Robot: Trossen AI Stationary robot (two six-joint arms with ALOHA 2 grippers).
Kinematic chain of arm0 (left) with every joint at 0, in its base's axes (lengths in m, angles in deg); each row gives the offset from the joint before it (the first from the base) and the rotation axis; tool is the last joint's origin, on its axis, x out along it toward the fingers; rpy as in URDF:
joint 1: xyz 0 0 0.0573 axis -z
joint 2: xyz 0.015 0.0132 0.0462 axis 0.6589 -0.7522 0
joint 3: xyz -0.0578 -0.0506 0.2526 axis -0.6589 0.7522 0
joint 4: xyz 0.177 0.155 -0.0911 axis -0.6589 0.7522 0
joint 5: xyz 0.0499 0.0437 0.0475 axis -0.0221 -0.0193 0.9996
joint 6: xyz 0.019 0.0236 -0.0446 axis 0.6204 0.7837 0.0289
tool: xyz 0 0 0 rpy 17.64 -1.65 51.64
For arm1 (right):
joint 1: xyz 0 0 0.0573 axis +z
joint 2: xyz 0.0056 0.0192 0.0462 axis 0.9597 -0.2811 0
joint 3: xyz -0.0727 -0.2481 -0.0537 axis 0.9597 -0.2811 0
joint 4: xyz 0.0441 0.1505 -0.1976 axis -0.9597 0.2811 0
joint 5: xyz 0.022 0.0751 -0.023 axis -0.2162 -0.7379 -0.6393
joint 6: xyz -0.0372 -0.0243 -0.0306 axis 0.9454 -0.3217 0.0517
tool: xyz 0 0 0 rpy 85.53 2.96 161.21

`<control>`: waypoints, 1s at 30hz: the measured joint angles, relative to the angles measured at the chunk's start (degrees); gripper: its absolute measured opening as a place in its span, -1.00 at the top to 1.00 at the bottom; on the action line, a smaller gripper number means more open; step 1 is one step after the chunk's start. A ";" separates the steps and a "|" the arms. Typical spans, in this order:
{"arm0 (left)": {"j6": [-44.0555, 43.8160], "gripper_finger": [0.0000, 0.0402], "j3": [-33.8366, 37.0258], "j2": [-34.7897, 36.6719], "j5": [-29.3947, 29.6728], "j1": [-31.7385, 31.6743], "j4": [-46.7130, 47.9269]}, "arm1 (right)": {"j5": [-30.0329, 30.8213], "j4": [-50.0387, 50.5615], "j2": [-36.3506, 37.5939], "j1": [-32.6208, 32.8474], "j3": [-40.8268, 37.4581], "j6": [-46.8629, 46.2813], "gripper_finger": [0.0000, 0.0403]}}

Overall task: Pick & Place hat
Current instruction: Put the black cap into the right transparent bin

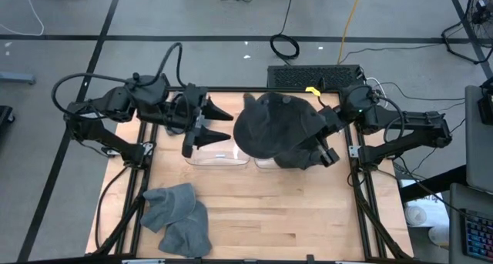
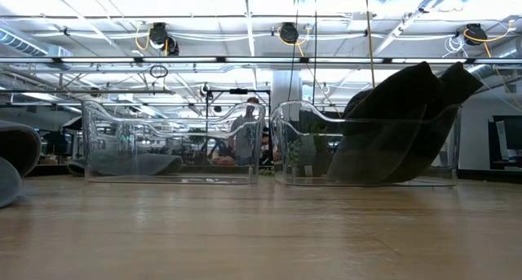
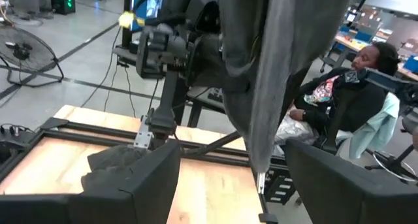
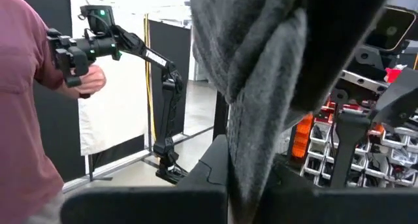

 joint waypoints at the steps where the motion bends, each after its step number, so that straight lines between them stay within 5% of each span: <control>1: -0.25 -0.40 0.25 -0.03 -0.14 0.08 -0.02 | 0.02 0.02 -0.04 0.00 -0.02 -0.01 1.00; 21: -1.76 -0.38 0.59 -4.91 -6.05 0.33 -4.79 | 0.46 -1.65 -3.05 -0.04 -0.04 0.26 1.00; 30: -2.56 0.03 0.63 -5.39 -6.83 0.33 -4.33 | 4.59 -1.97 -3.02 -0.04 -0.04 1.06 1.00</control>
